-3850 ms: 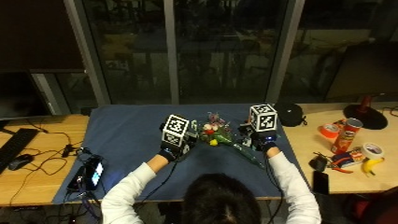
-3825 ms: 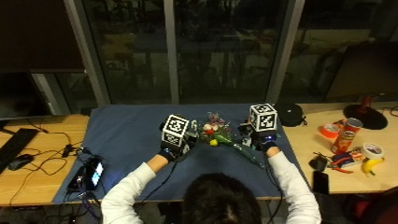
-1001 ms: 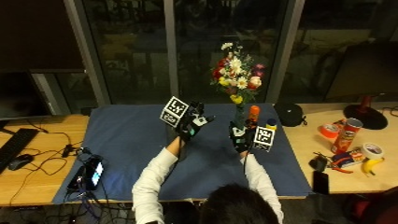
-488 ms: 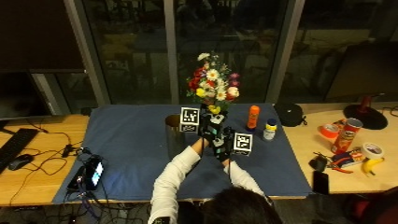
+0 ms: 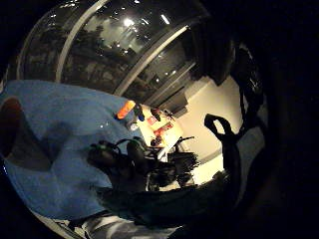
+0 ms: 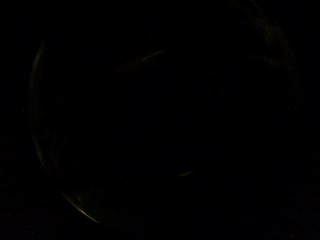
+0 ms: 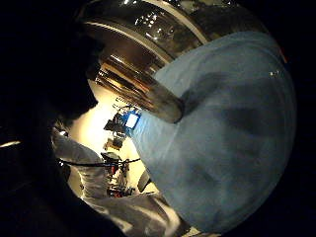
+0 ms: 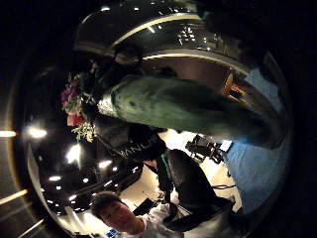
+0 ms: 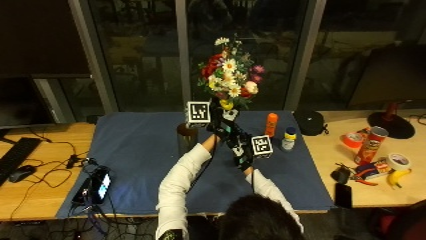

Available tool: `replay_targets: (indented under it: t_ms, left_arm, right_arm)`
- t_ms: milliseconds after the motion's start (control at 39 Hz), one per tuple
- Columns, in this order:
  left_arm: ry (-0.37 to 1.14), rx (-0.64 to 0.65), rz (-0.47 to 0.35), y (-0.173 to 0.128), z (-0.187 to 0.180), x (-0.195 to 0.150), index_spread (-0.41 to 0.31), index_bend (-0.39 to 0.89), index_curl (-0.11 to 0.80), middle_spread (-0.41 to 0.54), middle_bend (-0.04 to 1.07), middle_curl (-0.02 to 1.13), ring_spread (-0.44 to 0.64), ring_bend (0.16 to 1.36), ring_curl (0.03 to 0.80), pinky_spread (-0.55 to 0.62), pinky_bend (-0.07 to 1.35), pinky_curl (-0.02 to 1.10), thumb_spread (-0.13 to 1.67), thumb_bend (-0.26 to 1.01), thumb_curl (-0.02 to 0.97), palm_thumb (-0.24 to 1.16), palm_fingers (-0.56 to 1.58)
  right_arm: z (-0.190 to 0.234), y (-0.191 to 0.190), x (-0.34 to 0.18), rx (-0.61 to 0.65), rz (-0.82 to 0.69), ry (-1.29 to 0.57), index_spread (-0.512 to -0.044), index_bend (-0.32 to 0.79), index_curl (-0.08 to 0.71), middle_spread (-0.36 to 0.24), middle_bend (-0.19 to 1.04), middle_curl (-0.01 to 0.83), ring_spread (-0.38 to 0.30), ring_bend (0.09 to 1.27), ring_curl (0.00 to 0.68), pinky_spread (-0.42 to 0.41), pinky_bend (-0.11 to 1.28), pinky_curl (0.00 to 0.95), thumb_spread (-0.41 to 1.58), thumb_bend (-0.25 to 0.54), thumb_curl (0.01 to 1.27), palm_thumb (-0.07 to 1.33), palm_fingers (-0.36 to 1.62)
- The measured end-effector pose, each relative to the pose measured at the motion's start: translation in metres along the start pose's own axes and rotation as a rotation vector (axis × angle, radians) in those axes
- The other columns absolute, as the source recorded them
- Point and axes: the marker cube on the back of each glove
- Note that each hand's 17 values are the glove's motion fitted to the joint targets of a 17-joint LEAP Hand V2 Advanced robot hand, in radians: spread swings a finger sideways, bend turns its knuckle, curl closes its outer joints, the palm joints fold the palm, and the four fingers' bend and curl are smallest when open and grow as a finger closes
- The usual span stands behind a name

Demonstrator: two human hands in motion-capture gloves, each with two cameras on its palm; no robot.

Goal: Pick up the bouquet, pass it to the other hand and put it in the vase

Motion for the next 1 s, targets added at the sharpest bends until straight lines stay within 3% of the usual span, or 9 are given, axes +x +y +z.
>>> replay_targets:
  t_ms: [103, 231, 436, 616, 1001]
  left_arm:
    - [0.0, 0.024, 0.056, -0.02, -0.012, 0.032, -0.326, 0.48, 0.493, -0.294, 0.7, 0.55, -0.34, 0.76, 0.46, -0.35, 0.56, 0.44, 0.2, -0.02, 0.627, 0.88, 1.41]
    - [-0.025, 0.088, 0.069, -0.043, -0.037, 0.075, -0.339, 0.48, 0.508, -0.304, 0.71, 0.55, -0.34, 0.77, 0.47, -0.36, 0.57, 0.44, 0.15, -0.02, 0.646, 0.88, 1.4]
    - [-0.066, 0.187, 0.093, -0.074, -0.072, 0.088, -0.349, 0.48, 0.527, -0.312, 0.72, 0.56, -0.35, 0.77, 0.48, -0.36, 0.58, 0.44, 0.11, -0.03, 0.668, 0.88, 1.39]
    - [-0.101, 0.271, 0.078, -0.094, -0.107, 0.076, -0.353, 0.48, 0.541, -0.313, 0.73, 0.55, -0.35, 0.77, 0.484, -0.36, 0.59, 0.44, 0.09, -0.03, 0.683, 0.87, 1.39]
    - [-0.133, 0.359, 0.013, -0.115, -0.144, 0.006, -0.356, 0.47, 0.561, -0.312, 0.73, 0.55, -0.35, 0.75, 0.484, -0.36, 0.59, 0.44, 0.08, -0.03, 0.709, 0.87, 1.37]
  right_arm:
    - [-0.013, -0.008, -0.016, 0.004, -0.005, 0.062, -0.38, 0.04, 0.336, -0.155, 0.41, 0.446, -0.149, 0.62, 0.41, -0.006, 0.68, 0.442, 0.91, -0.071, 0.46, 0.48, 0.38]
    - [-0.031, -0.018, -0.048, 0.011, 0.009, 0.096, -0.407, 0.05, 0.276, -0.141, 0.33, 0.409, -0.115, 0.58, 0.371, 0.086, 0.68, 0.409, 0.94, -0.051, 0.43, 0.44, 0.26]
    - [-0.061, -0.026, -0.067, 0.044, 0.046, 0.18, -0.424, 0.07, 0.212, -0.123, 0.3, 0.384, -0.07, 0.55, 0.336, 0.161, 0.71, 0.386, 0.97, -0.038, 0.4, 0.4, 0.18]
    - [-0.086, -0.029, -0.073, 0.067, 0.061, 0.217, -0.432, 0.09, 0.186, -0.102, 0.25, 0.368, -0.037, 0.54, 0.328, 0.197, 0.72, 0.377, 0.98, -0.038, 0.39, 0.38, 0.12]
    - [-0.112, -0.041, -0.047, 0.139, 0.123, 0.243, -0.433, 0.1, 0.166, -0.075, 0.22, 0.354, -0.006, 0.53, 0.314, 0.225, 0.72, 0.36, 0.98, -0.032, 0.36, 0.36, 0.09]
